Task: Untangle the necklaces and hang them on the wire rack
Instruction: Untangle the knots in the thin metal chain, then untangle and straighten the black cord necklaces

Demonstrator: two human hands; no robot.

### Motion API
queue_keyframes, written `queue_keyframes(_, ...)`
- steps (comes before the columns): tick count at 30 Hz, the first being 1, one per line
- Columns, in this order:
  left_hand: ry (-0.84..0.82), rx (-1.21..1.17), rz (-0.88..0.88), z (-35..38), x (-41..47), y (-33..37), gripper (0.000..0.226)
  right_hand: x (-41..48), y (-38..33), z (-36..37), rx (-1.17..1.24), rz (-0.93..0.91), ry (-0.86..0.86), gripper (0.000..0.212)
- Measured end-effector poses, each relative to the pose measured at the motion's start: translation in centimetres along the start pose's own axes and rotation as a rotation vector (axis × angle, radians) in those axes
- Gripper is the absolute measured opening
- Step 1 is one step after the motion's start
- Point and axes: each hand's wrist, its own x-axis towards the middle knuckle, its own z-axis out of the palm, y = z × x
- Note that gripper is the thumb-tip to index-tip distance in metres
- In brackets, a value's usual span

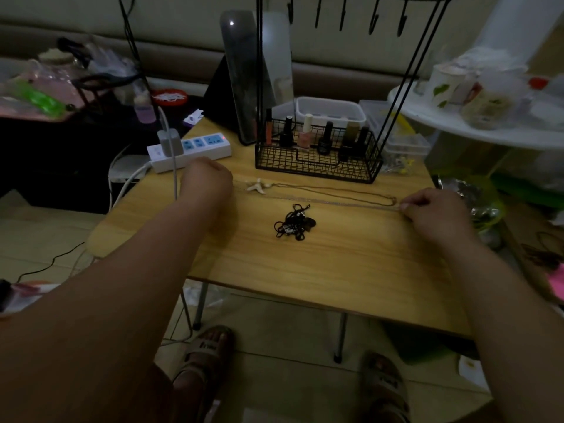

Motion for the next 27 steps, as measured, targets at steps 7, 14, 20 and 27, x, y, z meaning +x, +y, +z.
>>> queue_keyframes(7,-0.01,0.18,0.159,0.4,-0.2,-0.4,0.022,-1.1,-0.3,-0.1,-0.189,-0.074,0.054,0.015)
queue_keyframes(14,-0.386,0.406,0.461,0.8,-5.9,1.7,0.029,-5.9,-5.8,2.7,-0.108,-0.373,-0.243,0.021)
queue_keyframes(20,-0.546,0.659,0.564,1.4,-6.2,0.2,0.028,-7.5,-7.5,6.3,-0.16,-0.48,-0.335,0.031)
queue_keyframes(27,-0.583,0.603,0.602,1.4,-5.4,0.0,0.005,-7.8,-6.9,5.5,-0.256,-0.53,-0.316,0.014)
